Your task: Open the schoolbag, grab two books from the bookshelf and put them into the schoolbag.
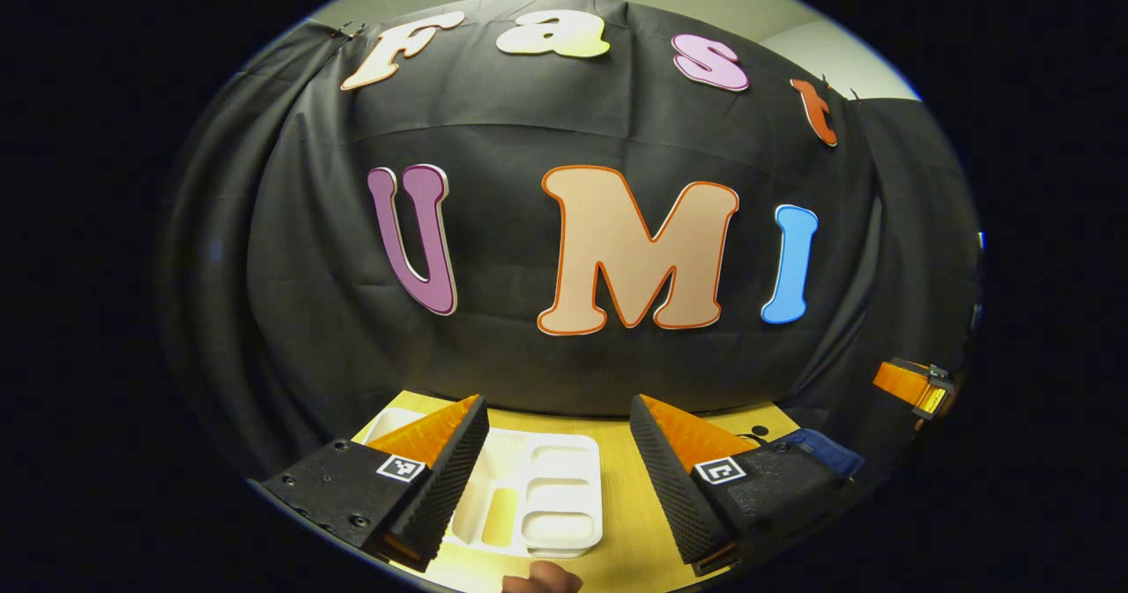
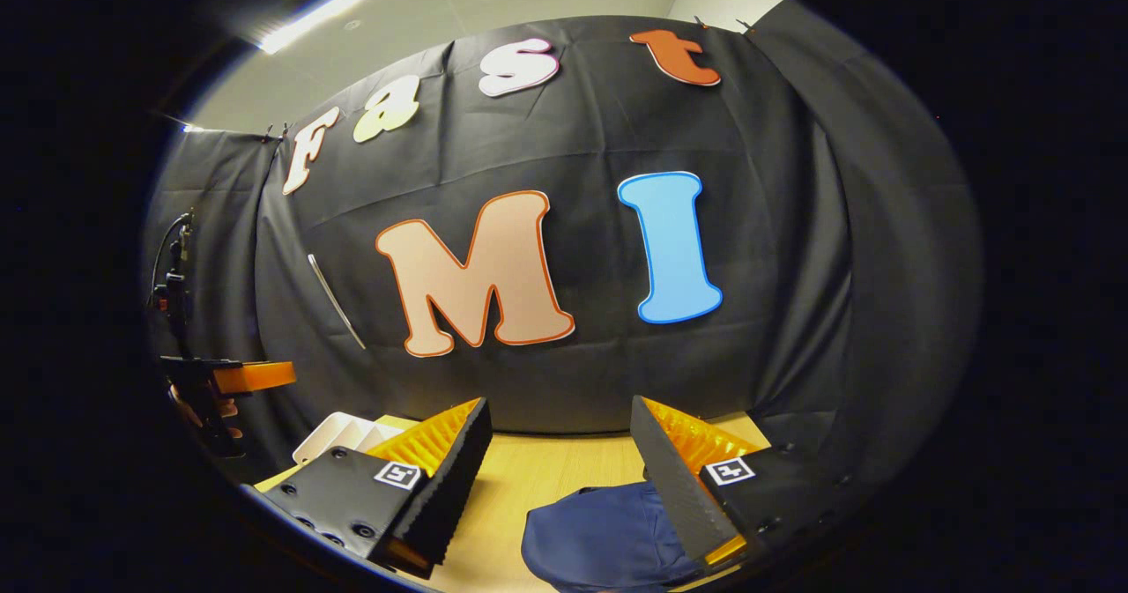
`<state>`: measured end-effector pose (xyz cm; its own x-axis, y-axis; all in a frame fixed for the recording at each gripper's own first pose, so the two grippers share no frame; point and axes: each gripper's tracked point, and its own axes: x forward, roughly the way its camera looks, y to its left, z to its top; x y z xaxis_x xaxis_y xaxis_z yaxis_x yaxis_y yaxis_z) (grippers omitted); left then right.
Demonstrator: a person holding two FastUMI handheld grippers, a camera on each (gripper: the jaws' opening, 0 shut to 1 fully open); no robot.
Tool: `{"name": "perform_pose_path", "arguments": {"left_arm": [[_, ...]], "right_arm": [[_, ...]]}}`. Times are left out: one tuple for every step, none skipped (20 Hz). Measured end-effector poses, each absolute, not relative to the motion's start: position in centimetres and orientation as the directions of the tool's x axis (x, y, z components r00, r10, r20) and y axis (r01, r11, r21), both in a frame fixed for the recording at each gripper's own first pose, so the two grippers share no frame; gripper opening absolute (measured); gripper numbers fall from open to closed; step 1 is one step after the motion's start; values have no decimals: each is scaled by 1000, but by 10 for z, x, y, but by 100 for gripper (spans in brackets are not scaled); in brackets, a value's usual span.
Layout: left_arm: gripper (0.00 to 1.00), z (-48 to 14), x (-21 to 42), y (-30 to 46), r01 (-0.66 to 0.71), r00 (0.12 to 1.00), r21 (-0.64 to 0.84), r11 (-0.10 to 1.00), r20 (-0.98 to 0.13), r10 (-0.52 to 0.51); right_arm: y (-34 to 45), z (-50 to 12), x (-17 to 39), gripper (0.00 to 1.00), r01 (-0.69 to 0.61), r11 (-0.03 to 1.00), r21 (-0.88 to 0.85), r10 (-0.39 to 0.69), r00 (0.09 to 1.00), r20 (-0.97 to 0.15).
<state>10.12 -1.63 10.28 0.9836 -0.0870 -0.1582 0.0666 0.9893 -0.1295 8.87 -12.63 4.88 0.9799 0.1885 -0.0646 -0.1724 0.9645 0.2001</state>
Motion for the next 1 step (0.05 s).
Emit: {"name": "perform_pose_path", "arguments": {"left_arm": [[95,103,101,-16,68,983,-130,989,-159,-88]], "right_arm": [[-126,48,88,99,-170,966,194,185,981,-63]]}}
